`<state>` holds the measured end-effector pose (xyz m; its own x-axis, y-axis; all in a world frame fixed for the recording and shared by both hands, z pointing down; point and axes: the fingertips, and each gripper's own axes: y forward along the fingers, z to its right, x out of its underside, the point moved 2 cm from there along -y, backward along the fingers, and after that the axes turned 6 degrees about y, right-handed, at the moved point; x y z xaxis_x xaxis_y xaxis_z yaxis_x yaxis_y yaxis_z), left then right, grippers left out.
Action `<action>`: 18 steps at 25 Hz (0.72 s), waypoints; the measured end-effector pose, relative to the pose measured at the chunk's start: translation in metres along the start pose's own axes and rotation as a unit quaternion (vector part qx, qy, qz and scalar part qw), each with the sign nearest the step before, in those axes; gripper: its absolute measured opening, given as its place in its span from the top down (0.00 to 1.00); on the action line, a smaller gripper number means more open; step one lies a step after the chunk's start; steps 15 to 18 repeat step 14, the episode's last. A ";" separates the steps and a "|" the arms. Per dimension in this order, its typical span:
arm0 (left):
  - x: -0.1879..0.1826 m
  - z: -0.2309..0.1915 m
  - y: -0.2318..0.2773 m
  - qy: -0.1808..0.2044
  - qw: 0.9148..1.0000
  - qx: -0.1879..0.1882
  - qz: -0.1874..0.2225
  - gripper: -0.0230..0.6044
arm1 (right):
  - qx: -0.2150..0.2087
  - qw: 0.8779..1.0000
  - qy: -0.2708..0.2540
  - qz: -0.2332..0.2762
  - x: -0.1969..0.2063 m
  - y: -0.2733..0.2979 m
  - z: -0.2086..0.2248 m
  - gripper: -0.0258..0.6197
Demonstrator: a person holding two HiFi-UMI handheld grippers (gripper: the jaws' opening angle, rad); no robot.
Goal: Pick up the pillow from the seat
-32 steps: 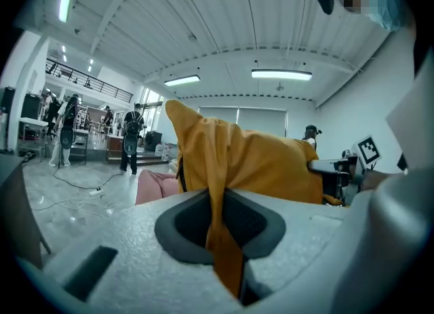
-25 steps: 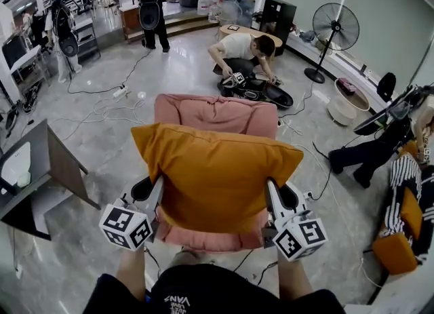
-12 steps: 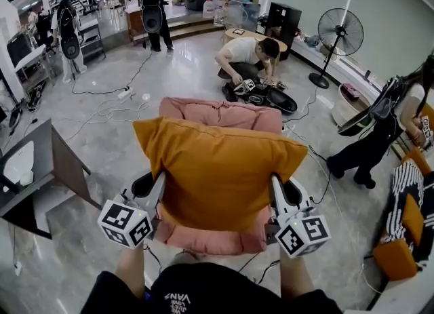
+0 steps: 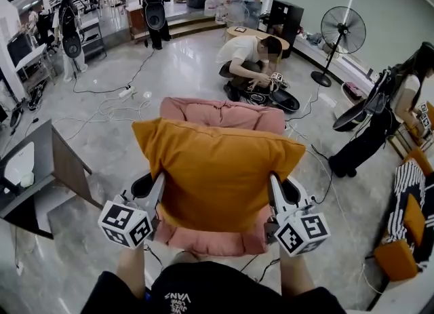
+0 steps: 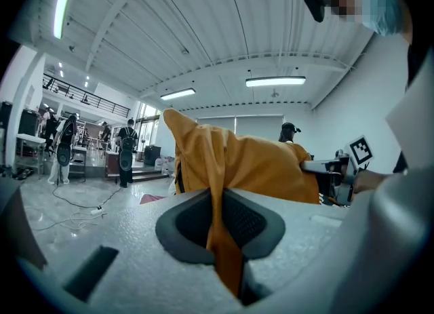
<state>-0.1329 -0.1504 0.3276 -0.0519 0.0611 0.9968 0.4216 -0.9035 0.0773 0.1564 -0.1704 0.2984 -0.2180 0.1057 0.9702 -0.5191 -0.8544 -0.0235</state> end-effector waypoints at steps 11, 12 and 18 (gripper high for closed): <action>0.011 -0.007 0.006 -0.007 1.000 0.003 -0.004 0.90 | 0.002 1.000 0.000 -0.003 0.010 0.009 0.003 0.88; 0.011 -0.007 0.008 -0.007 1.000 0.003 -0.004 0.90 | 0.001 1.000 0.001 -0.003 0.010 0.010 0.004 0.88; 0.012 -0.008 0.010 -0.007 1.000 0.003 -0.004 0.90 | 0.002 1.000 0.002 -0.003 0.011 0.011 0.006 0.88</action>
